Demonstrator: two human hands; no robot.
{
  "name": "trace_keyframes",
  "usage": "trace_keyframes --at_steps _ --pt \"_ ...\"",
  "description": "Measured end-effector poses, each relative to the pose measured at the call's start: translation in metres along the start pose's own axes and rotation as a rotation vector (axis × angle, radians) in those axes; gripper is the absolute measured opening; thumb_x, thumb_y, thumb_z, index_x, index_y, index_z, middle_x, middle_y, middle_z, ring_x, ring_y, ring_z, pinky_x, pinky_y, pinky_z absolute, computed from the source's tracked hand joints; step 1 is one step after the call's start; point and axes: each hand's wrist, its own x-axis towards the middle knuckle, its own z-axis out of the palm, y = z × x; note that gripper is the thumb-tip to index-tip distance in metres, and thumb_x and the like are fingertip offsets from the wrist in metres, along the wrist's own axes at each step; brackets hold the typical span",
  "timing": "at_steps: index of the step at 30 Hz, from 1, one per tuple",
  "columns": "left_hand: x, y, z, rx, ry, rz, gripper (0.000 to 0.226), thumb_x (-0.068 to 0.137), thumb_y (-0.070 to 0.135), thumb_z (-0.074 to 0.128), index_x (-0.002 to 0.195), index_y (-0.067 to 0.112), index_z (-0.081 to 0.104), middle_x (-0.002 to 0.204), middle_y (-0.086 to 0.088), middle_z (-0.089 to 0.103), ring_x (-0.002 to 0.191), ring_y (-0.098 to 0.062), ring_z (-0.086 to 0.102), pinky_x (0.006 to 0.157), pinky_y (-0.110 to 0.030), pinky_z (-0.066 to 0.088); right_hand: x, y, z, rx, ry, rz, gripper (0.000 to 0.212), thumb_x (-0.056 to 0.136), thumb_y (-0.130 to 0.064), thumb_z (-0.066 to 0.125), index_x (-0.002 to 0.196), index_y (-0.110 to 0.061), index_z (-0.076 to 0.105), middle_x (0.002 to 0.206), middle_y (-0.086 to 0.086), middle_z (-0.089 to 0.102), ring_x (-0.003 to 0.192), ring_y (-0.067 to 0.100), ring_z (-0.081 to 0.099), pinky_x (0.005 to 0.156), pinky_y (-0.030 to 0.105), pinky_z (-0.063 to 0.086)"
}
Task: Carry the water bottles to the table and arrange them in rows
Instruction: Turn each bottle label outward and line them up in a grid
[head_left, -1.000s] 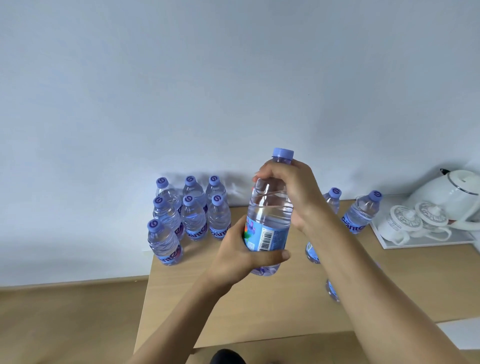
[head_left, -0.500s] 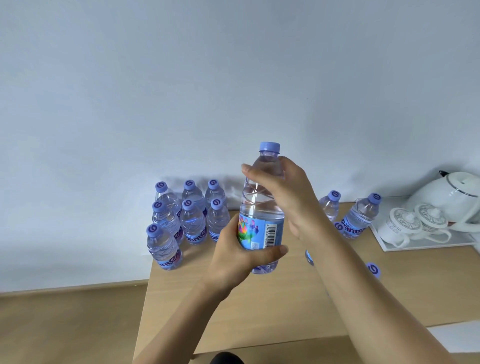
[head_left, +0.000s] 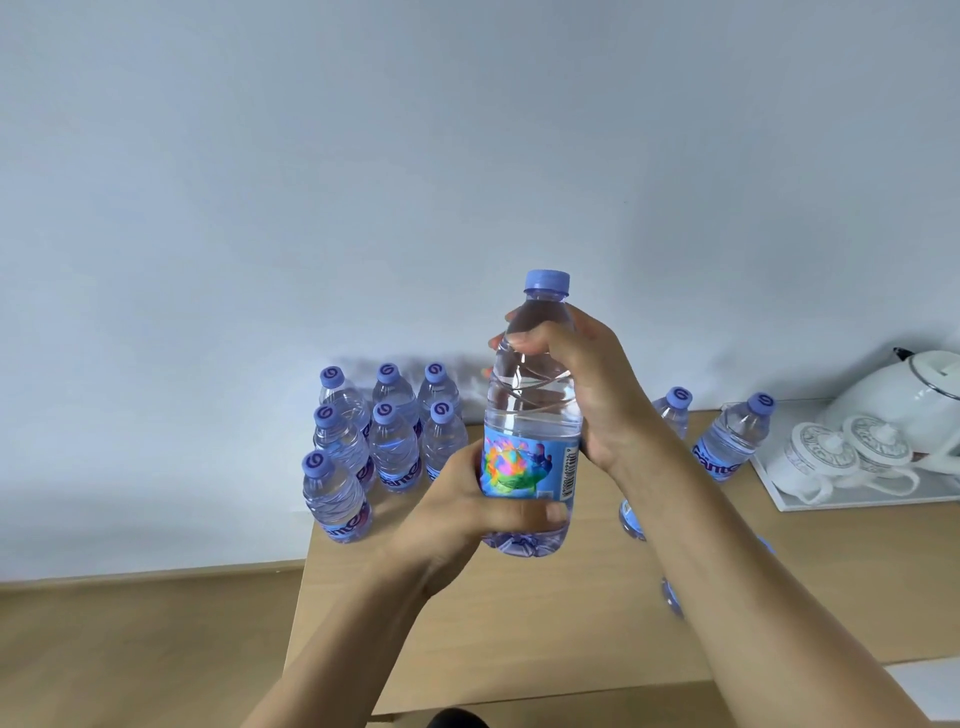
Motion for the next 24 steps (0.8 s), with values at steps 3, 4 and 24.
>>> trace_keyframes --at_steps 3,4,24 --pt "0.000 -0.003 -0.001 0.019 0.066 0.019 0.059 0.056 0.016 0.084 0.106 -0.005 0.063 0.094 -0.018 0.069 0.082 -0.027 0.065 0.072 -0.035 0.055 0.000 0.002 0.001 -0.068 0.003 -0.018 0.022 0.066 -0.020 0.075 0.085 -0.014 0.066 0.082 0.015 0.066 0.081 0.029 0.071 0.075 0.046 0.060" --pt "0.000 -0.004 0.000 0.016 0.088 0.023 0.060 0.055 0.016 0.085 0.107 -0.005 0.062 0.096 -0.020 0.070 0.085 -0.029 0.066 0.076 -0.039 0.056 0.000 0.001 0.002 -0.106 0.015 -0.018 0.020 0.069 -0.020 0.075 0.086 -0.014 0.065 0.085 0.014 0.065 0.082 0.028 0.071 0.073 0.046 0.060" --pt "-0.003 0.001 0.003 0.014 0.089 0.035 0.057 0.058 0.016 0.085 0.105 -0.005 0.061 0.088 -0.018 0.064 0.077 -0.028 0.059 0.067 -0.035 0.052 0.003 -0.007 0.003 -0.065 0.041 -0.047 0.027 0.052 -0.017 0.075 0.078 -0.018 0.068 0.083 0.007 0.070 0.075 0.026 0.068 0.066 0.035 0.058"
